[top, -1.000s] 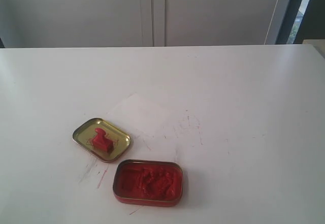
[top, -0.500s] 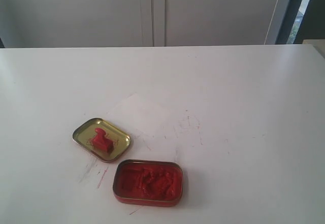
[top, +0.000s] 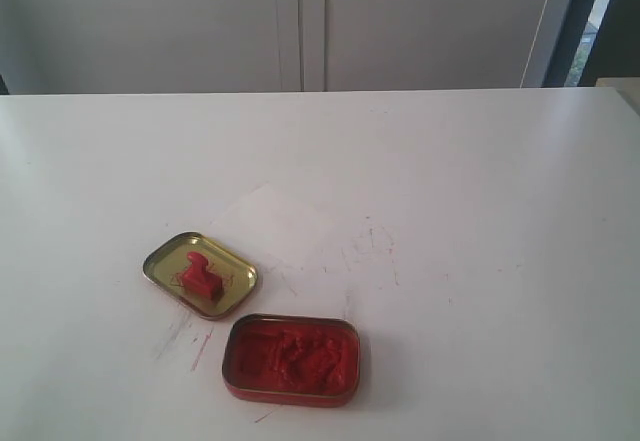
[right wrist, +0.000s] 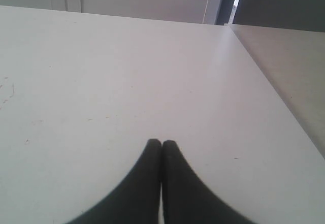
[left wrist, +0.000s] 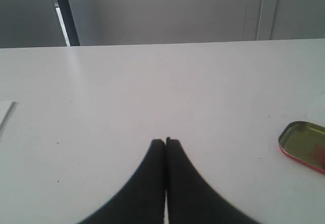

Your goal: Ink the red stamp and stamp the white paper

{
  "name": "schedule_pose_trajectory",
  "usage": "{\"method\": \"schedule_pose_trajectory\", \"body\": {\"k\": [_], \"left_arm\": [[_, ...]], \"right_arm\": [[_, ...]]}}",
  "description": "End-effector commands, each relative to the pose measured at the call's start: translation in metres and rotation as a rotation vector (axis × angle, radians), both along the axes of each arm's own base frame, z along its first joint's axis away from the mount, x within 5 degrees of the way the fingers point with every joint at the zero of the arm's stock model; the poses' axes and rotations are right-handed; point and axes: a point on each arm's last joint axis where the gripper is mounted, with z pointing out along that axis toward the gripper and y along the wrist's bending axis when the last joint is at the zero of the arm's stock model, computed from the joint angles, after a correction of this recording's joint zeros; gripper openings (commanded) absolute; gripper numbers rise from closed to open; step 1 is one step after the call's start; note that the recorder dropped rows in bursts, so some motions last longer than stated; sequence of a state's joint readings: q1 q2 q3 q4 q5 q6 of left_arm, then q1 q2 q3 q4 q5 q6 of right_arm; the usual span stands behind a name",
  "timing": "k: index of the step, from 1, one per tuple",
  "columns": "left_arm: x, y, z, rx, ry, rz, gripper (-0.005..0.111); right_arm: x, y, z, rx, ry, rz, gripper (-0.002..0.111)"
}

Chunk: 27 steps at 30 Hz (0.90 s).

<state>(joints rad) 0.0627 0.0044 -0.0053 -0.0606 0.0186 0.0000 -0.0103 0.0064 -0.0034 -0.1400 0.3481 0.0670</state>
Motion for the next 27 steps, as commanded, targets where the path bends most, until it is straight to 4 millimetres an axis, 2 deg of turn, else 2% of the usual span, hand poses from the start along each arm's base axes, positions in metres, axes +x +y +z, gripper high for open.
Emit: {"method": "schedule_pose_trajectory", "body": {"k": [1,27], "left_arm": [[0.0000,-0.0003,-0.0006,-0.005,-0.010,-0.005,0.000],[0.0002,-0.0005,0.0022,-0.030,-0.035,-0.003,0.000]], "right_arm": [[-0.0002,0.0000,-0.0002,-0.010,-0.009,0.003,0.000],[-0.0002,0.0000,-0.0002,-0.010,-0.009,0.003,0.000]]}}
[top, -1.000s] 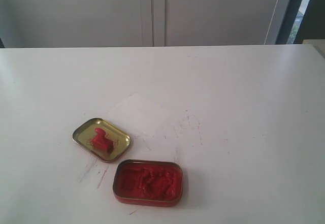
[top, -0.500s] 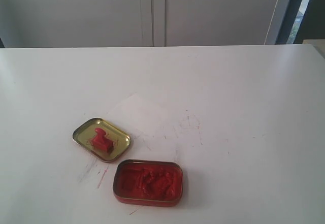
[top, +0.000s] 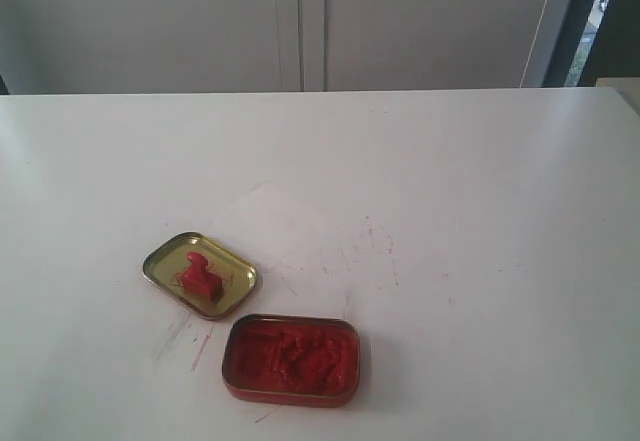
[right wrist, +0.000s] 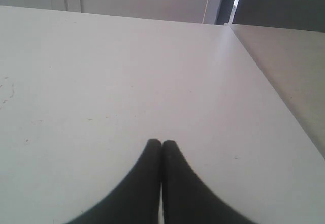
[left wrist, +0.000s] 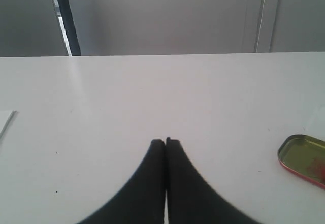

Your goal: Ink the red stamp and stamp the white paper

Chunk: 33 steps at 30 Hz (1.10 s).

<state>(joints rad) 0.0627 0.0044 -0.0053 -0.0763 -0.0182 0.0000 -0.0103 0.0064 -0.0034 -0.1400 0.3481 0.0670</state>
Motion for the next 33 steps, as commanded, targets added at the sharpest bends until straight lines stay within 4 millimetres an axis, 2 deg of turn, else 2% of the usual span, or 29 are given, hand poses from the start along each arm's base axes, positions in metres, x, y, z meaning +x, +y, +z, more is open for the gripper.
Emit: {"method": "schedule_pose_trajectory", "body": {"k": [1,14,27,33], "left_arm": [[-0.001,-0.001,0.003,-0.016,0.001,-0.010,0.000],[-0.008,-0.003,0.044,-0.009,0.017,-0.034,0.000],[0.010,-0.005,0.078,-0.019,0.230,-0.059,0.000],[0.021,-0.005,0.087,-0.026,0.346,-0.071,0.000]], "right_arm": [[0.000,0.000,0.000,-0.010,-0.009,0.003,0.000],[0.000,0.000,0.000,-0.010,-0.009,0.003,0.000],[0.000,0.000,0.000,-0.010,-0.009,0.003,0.000],[0.000,0.000,0.000,-0.010,-0.009,0.003,0.000]]}}
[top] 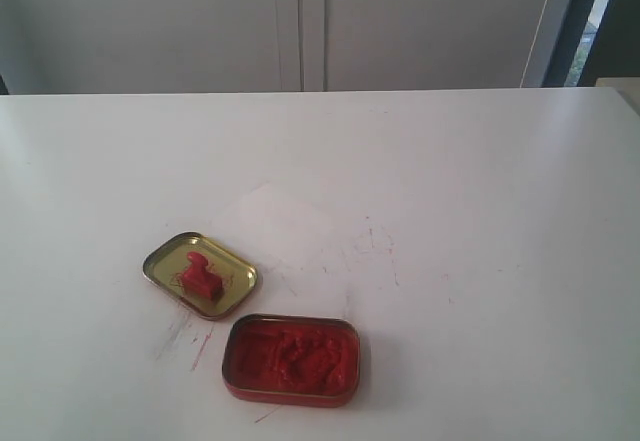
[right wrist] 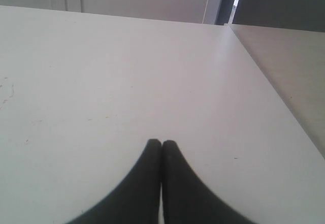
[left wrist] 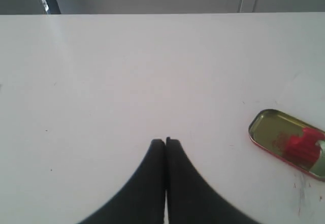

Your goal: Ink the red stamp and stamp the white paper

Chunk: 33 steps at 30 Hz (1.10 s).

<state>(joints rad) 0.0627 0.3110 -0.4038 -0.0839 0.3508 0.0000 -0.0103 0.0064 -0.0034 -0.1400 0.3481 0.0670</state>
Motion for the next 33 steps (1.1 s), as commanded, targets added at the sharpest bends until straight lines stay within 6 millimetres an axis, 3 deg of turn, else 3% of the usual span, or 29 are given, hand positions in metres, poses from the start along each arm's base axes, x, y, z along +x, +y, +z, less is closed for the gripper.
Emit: {"method": "schedule_pose_trajectory", "body": {"k": [1,19,33], "left_arm": [[0.008,-0.001,0.006,-0.008,0.088,-0.017,0.000],[0.057,-0.001,0.019,0.041,0.460,-0.110,0.000],[0.100,-0.013,0.014,0.001,0.610,-0.304,0.000]], "right_arm": [[0.000,0.000,0.000,-0.010,-0.009,0.003,0.000],[0.000,0.000,0.000,-0.010,-0.009,0.003,0.000],[0.000,0.000,0.000,-0.010,-0.009,0.003,0.000]]}}
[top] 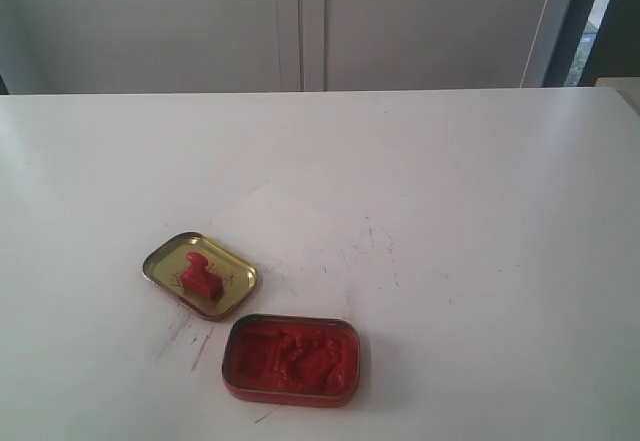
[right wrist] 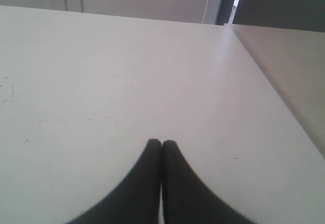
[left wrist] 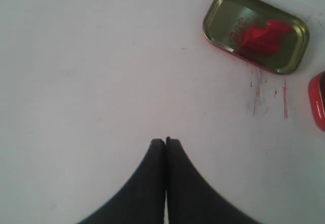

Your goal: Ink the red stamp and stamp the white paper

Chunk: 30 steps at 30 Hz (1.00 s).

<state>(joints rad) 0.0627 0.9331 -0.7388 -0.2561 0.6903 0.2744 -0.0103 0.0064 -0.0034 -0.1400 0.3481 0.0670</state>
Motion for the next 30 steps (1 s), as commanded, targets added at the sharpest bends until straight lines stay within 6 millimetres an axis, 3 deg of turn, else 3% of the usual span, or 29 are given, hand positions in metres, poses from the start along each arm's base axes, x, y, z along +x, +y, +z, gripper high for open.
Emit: {"method": "schedule_pose_trajectory", "body": {"k": [1,8,30], "left_arm": [[0.012,-0.003,-0.001,-0.018,0.052,-0.048,0.000],[0.034,-0.012,-0.001,-0.040,0.078,-0.126,0.000],[0.106,-0.078,-0.010,0.026,0.131,-0.446,0.000]], "right_arm": [[0.000,0.000,0.000,-0.010,-0.009,0.003,0.000],[0.000,0.000,0.000,-0.010,-0.009,0.003,0.000],[0.000,0.000,0.000,-0.010,-0.009,0.003,0.000]]}}
